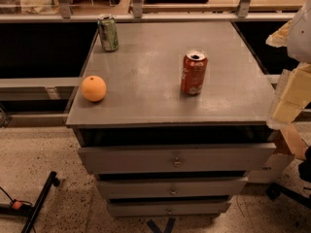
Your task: Move coke can near green can
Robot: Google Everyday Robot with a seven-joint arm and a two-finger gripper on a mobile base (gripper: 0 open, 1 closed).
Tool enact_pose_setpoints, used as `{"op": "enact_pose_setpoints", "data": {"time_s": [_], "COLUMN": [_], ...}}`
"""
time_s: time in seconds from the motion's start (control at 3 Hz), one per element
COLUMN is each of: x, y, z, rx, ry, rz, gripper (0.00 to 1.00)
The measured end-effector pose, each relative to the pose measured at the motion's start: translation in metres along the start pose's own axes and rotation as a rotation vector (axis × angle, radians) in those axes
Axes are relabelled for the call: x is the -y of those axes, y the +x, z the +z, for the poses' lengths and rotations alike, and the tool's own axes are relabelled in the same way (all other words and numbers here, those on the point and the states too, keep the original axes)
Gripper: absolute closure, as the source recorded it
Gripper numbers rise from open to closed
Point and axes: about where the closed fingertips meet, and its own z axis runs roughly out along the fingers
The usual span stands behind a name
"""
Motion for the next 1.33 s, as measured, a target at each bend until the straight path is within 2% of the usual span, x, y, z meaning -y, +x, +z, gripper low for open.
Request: {"op": "enact_pose_setpoints", "data": {"time_s": [0.33, 0.67, 1.33], "x": [0.002, 0.013, 0.042], "y": [-0.001, -0.005, -0.036], "z": [-0.002, 0.005, 0.037], "rx": [0.011, 0.066, 0.230], "ry": [0.016, 0.038, 0.057], "rz": [0.002, 0.028, 0.016], "gripper": [0.00, 0.00, 0.00]}}
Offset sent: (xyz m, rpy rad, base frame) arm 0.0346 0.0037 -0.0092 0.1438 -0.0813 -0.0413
